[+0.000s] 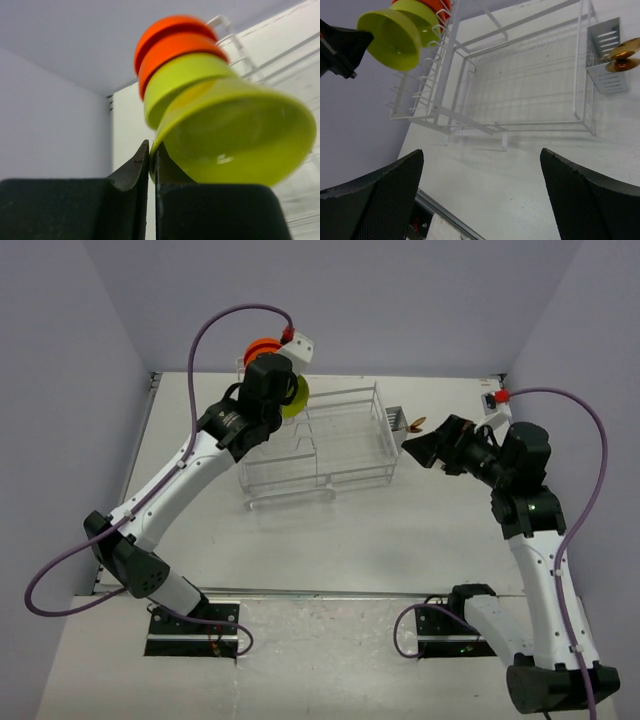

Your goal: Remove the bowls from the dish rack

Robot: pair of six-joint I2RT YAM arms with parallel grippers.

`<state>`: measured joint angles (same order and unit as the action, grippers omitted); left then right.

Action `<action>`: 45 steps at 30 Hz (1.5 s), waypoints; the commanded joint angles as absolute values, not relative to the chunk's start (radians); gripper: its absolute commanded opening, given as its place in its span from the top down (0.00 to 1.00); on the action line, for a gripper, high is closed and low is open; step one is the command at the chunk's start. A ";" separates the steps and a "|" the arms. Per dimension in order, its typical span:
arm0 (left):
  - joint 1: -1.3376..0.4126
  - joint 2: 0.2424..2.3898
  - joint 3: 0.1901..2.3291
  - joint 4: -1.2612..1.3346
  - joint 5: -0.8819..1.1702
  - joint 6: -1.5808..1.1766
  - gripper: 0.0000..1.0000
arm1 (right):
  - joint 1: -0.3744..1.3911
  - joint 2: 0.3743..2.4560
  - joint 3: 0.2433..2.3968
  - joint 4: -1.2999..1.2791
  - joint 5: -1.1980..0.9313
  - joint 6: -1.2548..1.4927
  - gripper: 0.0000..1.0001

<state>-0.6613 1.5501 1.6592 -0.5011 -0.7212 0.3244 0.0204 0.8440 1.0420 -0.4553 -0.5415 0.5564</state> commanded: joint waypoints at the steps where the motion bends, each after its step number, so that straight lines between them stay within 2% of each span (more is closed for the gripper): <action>1: -0.729 1.494 1.781 -0.571 -0.637 0.173 1.00 | 0.118 0.918 1.109 -0.383 -0.574 0.555 0.01; 7: -0.765 1.517 1.839 -0.636 -0.675 0.083 1.00 | 0.325 1.107 1.271 -0.408 -0.409 0.494 0.01; 12: -0.765 1.491 1.865 -0.687 -0.370 -0.099 1.00 | 0.462 1.146 1.357 -0.383 -0.204 0.446 0.01; 14: -0.765 1.494 1.864 -0.692 -0.233 -0.188 1.00 | 0.498 1.169 1.391 -0.415 -0.132 0.431 0.07; 16: -0.767 1.503 1.859 -0.693 -0.174 -0.221 1.00 | 0.537 1.190 1.413 -0.442 -0.066 0.410 0.09; 18: -0.772 1.517 1.849 -0.689 -0.124 -0.256 1.00 | 0.600 1.221 1.445 -0.486 0.059 0.390 0.15; 19: -0.773 1.517 1.841 -0.684 -0.094 -0.261 1.00 | 0.618 1.229 1.453 -0.500 0.111 0.388 0.18; 20: -0.775 1.511 1.818 -0.674 -0.088 -0.268 1.00 | 0.642 1.245 1.474 -0.540 0.203 0.388 0.33; 22: -0.778 1.500 1.796 -0.649 -0.084 -0.282 1.00 | 0.653 1.264 1.499 -0.581 0.279 0.394 0.49; 23: -0.778 1.493 1.787 -0.643 -0.084 -0.287 1.00 | 0.657 1.272 1.515 -0.601 0.311 0.394 0.69; 26: -0.778 1.464 1.757 -0.620 -0.072 -0.295 1.00 | 0.661 1.279 1.510 -0.626 0.354 0.393 0.90; 27: -0.778 1.459 1.743 -0.609 -0.071 -0.298 1.00 | 0.663 1.276 1.508 -0.624 0.354 0.397 1.00; 31: -0.778 1.456 1.738 -0.607 -0.077 -0.285 1.00 | 0.673 1.269 1.490 -0.627 0.342 0.413 1.00; 34: -0.778 1.431 1.740 -0.618 -0.144 -0.252 0.48 | 0.651 1.234 1.425 -0.649 0.350 0.434 1.00; 35: -0.778 1.401 1.741 -0.624 -0.176 -0.233 0.01 | 0.634 1.212 1.363 -0.658 0.336 0.442 1.00; 40: -0.778 1.232 1.652 -0.597 -0.582 -0.054 0.00 | 0.486 1.001 1.059 -0.660 0.076 0.420 1.00; 43: -0.775 1.123 1.488 -0.435 -0.757 0.035 0.00 | 0.479 0.999 0.941 -0.669 0.041 0.420 1.00; 45: -0.773 1.101 1.424 -0.376 -0.787 0.028 0.00 | 0.476 1.029 0.895 -0.644 0.005 0.472 1.00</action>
